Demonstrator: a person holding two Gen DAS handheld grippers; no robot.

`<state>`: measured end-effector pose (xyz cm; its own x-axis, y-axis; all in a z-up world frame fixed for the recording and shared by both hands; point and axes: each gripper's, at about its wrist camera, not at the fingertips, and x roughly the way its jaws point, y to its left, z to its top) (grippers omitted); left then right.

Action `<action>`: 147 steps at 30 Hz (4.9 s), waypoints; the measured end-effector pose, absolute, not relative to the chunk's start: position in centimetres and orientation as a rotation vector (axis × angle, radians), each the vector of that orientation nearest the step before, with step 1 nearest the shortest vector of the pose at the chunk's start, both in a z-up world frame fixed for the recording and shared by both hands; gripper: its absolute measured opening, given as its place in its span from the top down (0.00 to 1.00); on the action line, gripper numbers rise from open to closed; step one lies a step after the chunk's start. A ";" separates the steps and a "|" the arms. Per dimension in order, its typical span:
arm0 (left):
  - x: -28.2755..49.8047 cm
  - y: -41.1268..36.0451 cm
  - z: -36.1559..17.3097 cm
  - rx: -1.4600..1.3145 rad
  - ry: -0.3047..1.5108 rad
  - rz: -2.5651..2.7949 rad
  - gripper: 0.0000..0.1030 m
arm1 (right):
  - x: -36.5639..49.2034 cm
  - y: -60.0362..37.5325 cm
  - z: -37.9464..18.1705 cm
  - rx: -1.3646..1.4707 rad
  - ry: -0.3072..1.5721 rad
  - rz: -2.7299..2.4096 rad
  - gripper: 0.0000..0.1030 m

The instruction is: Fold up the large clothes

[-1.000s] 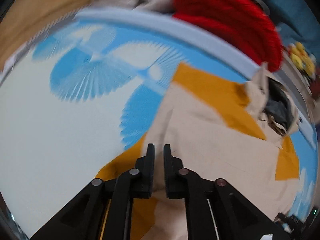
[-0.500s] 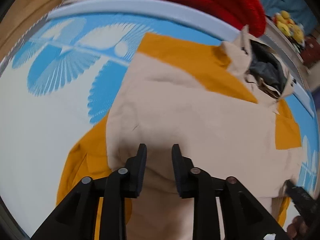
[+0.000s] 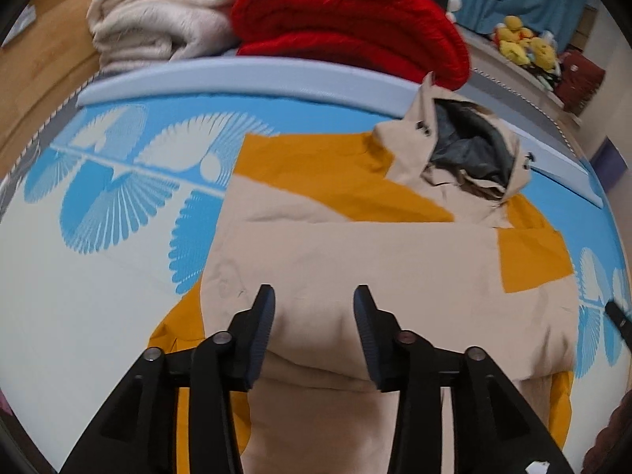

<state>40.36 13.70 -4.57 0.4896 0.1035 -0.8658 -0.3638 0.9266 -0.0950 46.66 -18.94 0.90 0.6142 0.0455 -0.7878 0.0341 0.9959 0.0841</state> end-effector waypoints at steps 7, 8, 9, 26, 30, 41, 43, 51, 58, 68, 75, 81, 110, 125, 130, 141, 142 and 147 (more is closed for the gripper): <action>39.3 10.9 -0.4 -0.186 0.891 0.265 0.41 | 44.5 -17.1 5.9 0.064 0.775 0.116 0.53; 39.2 10.4 0.0 -0.165 0.874 0.265 0.40 | 43.9 -17.3 6.4 0.060 0.765 0.122 0.53; 39.1 9.9 0.3 -0.151 0.861 0.258 0.40 | 43.4 -17.5 7.0 0.057 0.759 0.127 0.53; 39.5 8.0 -0.3 -0.109 0.848 0.238 0.65 | 43.0 -23.3 8.4 -0.026 0.844 0.029 0.87; 42.7 8.6 -0.3 -0.095 0.866 0.225 0.68 | 43.6 -24.8 8.2 -0.008 0.852 0.013 0.93; 60.0 10.4 -2.9 -0.129 0.928 0.149 0.69 | 45.7 -25.5 5.4 0.013 0.933 0.019 0.74; 63.5 10.5 -3.9 -0.154 0.938 0.139 0.69 | 46.1 -25.4 4.8 -0.002 0.951 0.014 0.72; 73.6 10.8 -7.0 -0.296 0.964 0.110 0.62 | 47.0 -24.8 3.2 -0.043 0.980 0.002 0.71; 78.1 9.9 -9.8 -0.281 1.006 0.167 0.69 | 47.9 -24.7 2.5 -0.020 0.996 -0.004 0.71; 72.2 7.0 -3.9 -0.071 0.907 0.002 1.00 | 48.6 -25.3 3.3 0.022 0.992 -0.007 0.71; 54.8 3.9 2.5 0.118 0.746 -0.227 1.00 | 48.2 -25.2 5.6 0.084 0.930 0.034 0.71; 42.0 6.0 -0.3 0.068 0.841 -0.156 0.96 | 46.9 -24.3 7.8 0.168 0.852 0.115 0.71; 40.8 3.8 -6.8 -0.356 1.120 -0.175 0.66 | 49.7 -17.8 -7.2 0.469 1.271 0.259 0.84; 41.9 5.8 -11.0 -0.353 1.341 -0.033 0.61 | 50.5 -15.7 -8.4 0.323 1.293 0.162 0.72; 42.5 8.5 -11.6 -0.361 1.297 0.091 0.66 | 50.9 -15.4 -8.4 0.258 1.266 0.133 0.69; 43.0 8.5 -10.3 -0.340 1.321 0.134 0.64 | 49.4 -12.9 -3.9 0.072 1.070 0.078 0.68; 43.0 8.7 -9.7 -0.347 1.307 0.137 0.64 | 49.3 -12.1 -3.7 0.058 1.055 0.115 0.67; 42.3 9.6 -7.9 -0.368 1.271 0.140 0.65 | 48.5 -8.3 -7.5 -0.017 1.199 0.307 0.67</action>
<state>42.28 9.58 -7.93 0.2964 -0.0992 -0.9499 -0.3029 0.9335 -0.1920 48.49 -8.34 -7.54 0.3268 0.2257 -0.9177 -0.2432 0.9584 0.1491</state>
